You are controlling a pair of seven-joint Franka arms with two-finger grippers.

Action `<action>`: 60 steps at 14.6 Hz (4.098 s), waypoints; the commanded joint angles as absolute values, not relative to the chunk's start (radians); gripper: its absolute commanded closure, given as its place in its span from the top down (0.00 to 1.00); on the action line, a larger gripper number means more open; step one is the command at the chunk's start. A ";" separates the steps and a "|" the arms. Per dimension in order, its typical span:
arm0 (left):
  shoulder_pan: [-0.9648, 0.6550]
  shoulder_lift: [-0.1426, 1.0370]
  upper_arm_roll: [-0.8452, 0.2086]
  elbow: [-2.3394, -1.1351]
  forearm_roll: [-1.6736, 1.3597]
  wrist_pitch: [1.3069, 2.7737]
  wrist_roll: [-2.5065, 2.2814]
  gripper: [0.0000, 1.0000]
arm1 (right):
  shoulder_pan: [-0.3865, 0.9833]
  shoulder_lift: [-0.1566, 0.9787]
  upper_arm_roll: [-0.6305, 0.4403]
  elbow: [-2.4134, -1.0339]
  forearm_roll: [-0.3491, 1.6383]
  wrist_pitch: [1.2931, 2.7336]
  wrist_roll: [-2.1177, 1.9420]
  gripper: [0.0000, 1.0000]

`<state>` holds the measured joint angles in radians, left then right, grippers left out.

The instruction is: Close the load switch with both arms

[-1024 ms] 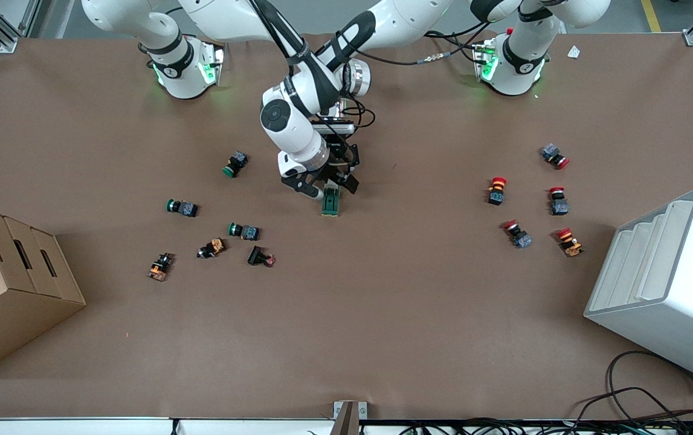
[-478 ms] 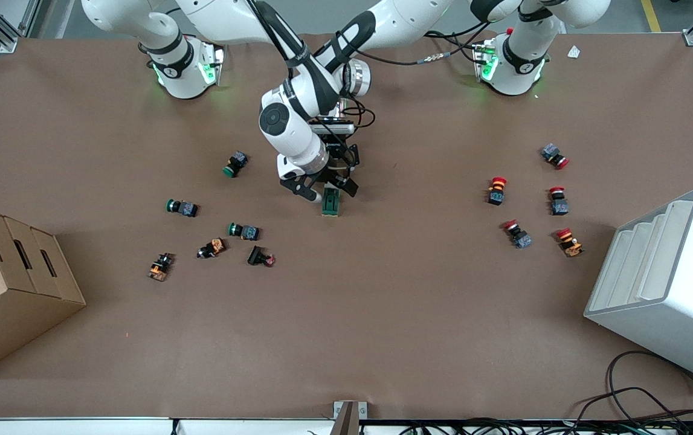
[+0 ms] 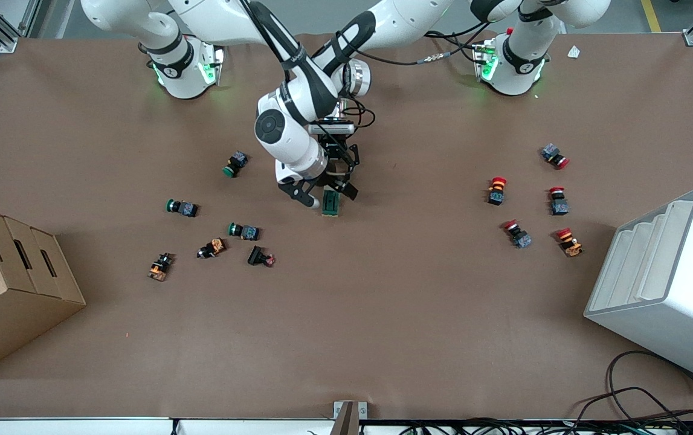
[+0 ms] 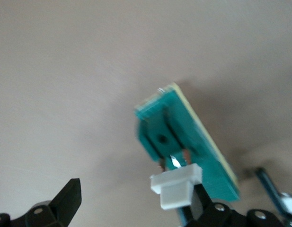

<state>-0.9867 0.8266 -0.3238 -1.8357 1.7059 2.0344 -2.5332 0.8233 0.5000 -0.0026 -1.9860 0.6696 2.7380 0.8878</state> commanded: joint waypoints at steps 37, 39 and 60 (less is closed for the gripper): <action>-0.985 0.844 -0.318 -1.824 1.718 2.023 -2.526 1.00 | 0.680 0.554 -0.210 -1.821 0.649 2.440 0.464 1.00; -0.983 0.836 -0.318 -1.821 1.718 2.023 -2.517 1.00 | 0.681 0.506 -0.319 -1.816 0.582 2.290 0.358 1.00; -0.712 0.451 -0.331 -1.537 0.744 2.036 -1.325 1.00 | 0.011 0.166 -0.008 -1.534 -0.043 1.522 0.051 1.00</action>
<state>-0.7617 0.5141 -0.3241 -1.5124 0.8214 2.0316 -1.4381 0.0814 0.2493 -0.1084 -1.4370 0.0064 1.5002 0.0159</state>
